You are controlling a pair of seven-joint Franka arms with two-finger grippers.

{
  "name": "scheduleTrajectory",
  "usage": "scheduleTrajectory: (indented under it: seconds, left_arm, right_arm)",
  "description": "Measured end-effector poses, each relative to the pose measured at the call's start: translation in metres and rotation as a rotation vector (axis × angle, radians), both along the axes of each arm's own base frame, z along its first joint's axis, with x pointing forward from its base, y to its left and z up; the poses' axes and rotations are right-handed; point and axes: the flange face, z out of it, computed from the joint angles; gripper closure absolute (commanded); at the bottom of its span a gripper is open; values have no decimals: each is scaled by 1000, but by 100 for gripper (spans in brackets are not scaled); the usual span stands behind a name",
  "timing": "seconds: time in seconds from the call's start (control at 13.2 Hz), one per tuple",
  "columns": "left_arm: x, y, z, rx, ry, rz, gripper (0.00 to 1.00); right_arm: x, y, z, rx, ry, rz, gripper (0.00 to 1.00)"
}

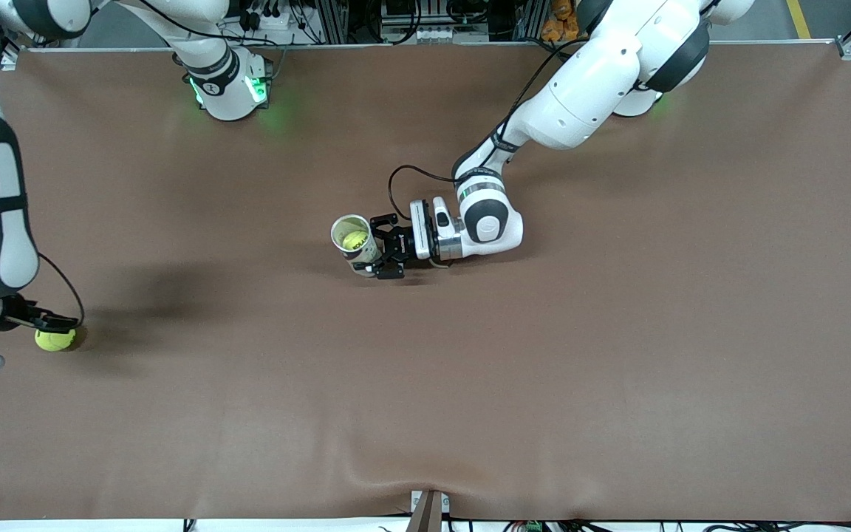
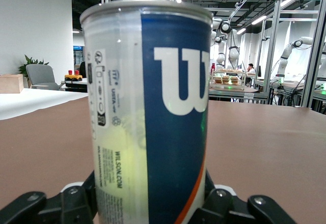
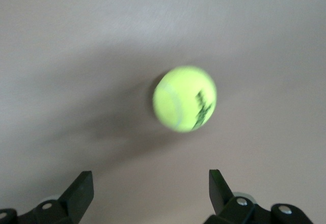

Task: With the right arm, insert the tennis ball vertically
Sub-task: 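Grasp the second tennis ball with the right gripper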

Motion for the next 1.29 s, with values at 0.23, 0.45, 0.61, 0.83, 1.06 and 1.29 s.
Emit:
scheduleTrajectory:
  seconds: [0.23, 0.45, 0.61, 0.83, 1.06, 1.29]
  left_arm:
    - [0, 0, 0, 0, 0, 0, 26]
    - [0, 0, 0, 0, 0, 0, 26]
    - [0, 0, 0, 0, 0, 0, 25]
    - [0, 0, 0, 0, 0, -1, 24]
    - [0, 0, 0, 0, 0, -1, 25]
    - [0, 0, 0, 0, 0, -1, 28]
  right_arm:
    - [-4, -34, -24, 10, -34, 171, 0]
    - [-4, -42, -37, 8, -53, 195, 0]
    - [-1, -38, -43, 21, -78, 186, 0]
    - [4, -33, -52, 35, -112, 157, 0]
    - [5, -35, -62, 29, -128, 144, 0]
    - [4, -36, -65, 28, -129, 142, 0]
